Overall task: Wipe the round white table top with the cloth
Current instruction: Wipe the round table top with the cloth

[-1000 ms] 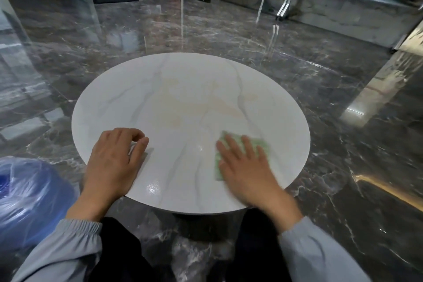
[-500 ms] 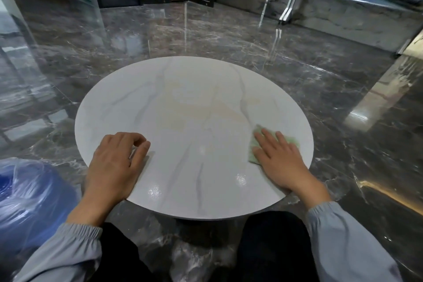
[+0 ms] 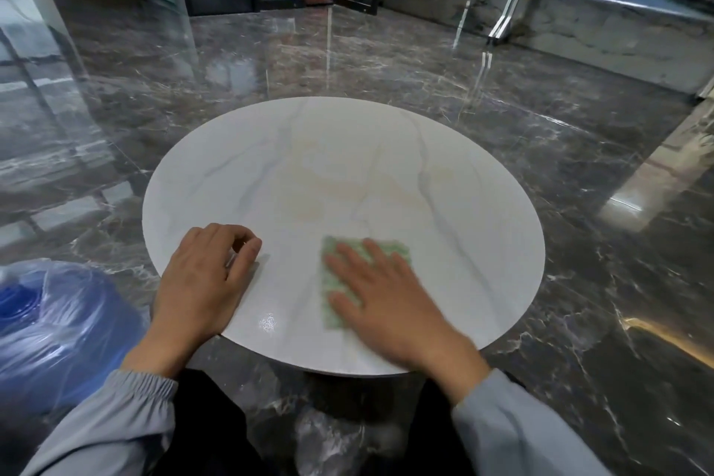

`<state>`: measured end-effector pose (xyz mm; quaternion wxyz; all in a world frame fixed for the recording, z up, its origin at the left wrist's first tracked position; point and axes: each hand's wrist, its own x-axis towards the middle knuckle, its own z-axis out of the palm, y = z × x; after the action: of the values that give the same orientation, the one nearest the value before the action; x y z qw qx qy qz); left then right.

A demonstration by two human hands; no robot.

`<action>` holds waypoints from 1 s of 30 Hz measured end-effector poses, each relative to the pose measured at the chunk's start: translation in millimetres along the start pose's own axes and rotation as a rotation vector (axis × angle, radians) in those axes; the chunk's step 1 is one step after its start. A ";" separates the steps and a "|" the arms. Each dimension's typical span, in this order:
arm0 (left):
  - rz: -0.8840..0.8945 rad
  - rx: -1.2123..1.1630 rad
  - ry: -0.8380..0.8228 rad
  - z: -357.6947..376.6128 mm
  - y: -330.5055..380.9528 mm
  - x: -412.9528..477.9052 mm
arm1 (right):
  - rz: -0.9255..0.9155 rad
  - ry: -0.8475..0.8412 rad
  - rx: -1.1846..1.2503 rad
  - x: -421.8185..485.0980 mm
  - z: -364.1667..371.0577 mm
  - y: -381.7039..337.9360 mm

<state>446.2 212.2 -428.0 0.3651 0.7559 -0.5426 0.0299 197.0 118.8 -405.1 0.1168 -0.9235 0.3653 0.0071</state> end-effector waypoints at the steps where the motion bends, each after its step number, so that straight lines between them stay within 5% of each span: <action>1: 0.002 -0.004 0.001 -0.4 0.7 -0.5 | 0.098 0.008 -0.011 4.0 -6.3 23.4; 5: -0.022 0.008 -0.004 -0.5 3.6 -0.9 | 0.366 0.003 0.021 18.1 -19.4 69.3; 14: -0.013 -0.015 -0.009 0.2 -3.4 1.4 | -0.132 -0.043 0.003 23.3 5.3 -38.1; 23: -0.018 -0.021 -0.013 -2.3 1.6 -0.1 | 0.278 -0.031 -0.026 41.2 -24.7 63.2; 30: -0.017 -0.025 0.003 -0.1 -0.8 -0.2 | -0.007 -0.035 -0.012 7.7 0.8 -32.1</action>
<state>446.8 212.5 -428.4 0.3756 0.7560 -0.5357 0.0213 224.5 136.5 -399.9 0.1174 -0.9252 0.3599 0.0249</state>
